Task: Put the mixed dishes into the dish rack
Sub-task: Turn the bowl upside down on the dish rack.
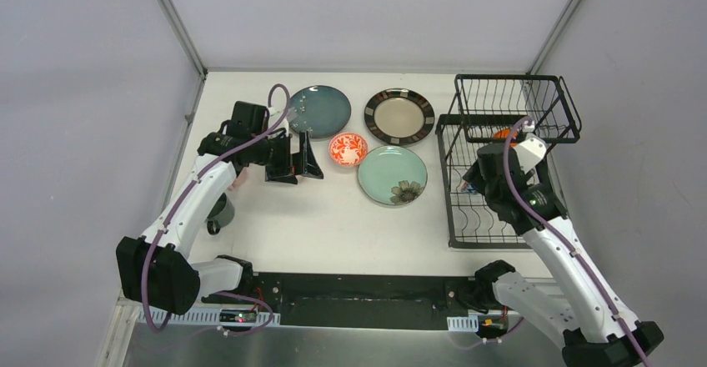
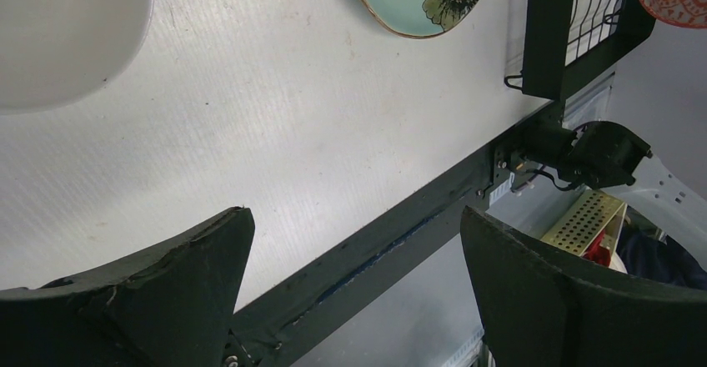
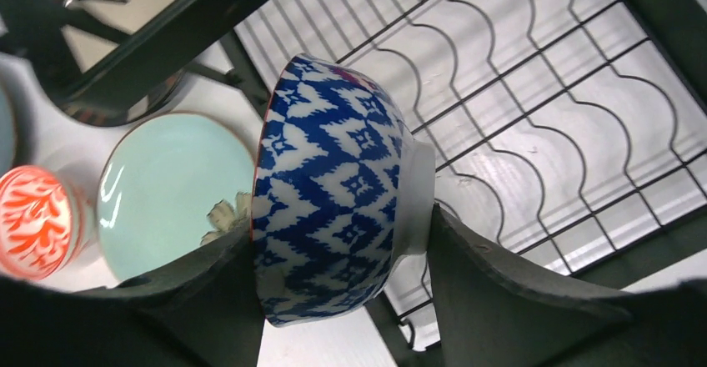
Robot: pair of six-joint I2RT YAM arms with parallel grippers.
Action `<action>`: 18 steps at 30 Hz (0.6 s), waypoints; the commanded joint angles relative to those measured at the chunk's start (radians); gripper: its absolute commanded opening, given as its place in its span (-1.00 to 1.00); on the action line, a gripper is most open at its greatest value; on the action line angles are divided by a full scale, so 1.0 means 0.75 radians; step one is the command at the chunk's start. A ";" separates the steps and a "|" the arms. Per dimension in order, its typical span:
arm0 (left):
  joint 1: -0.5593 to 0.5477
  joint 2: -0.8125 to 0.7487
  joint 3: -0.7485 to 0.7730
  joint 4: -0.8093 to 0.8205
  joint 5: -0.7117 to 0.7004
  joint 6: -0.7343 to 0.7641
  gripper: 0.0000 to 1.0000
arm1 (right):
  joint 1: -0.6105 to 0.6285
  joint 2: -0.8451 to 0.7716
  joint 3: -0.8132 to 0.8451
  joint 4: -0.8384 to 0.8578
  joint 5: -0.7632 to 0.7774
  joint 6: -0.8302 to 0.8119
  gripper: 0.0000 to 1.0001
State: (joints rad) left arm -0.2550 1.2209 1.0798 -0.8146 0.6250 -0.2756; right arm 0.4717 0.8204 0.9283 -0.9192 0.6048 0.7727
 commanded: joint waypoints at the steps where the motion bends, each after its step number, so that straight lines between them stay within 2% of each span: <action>1: -0.006 -0.039 -0.004 0.019 -0.010 0.024 0.98 | -0.133 0.022 0.082 0.040 0.002 -0.105 0.09; 5: -0.006 -0.042 -0.004 0.021 0.002 0.024 0.98 | -0.270 0.073 0.099 0.004 -0.110 -0.118 0.14; 7: -0.006 -0.049 -0.004 0.020 0.003 0.026 0.98 | -0.315 0.073 0.099 -0.021 -0.141 -0.099 0.06; 12: -0.006 -0.066 -0.002 0.021 0.001 0.028 0.98 | -0.384 0.096 0.095 -0.077 -0.134 -0.055 -0.02; 18: -0.006 -0.094 -0.008 0.019 -0.015 0.031 0.98 | -0.414 0.212 0.127 -0.247 -0.034 0.149 0.04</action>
State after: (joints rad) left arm -0.2550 1.1912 1.0798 -0.8154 0.6258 -0.2745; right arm 0.1757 0.9314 0.9466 -1.0168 0.5121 0.7696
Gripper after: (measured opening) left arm 0.990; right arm 0.639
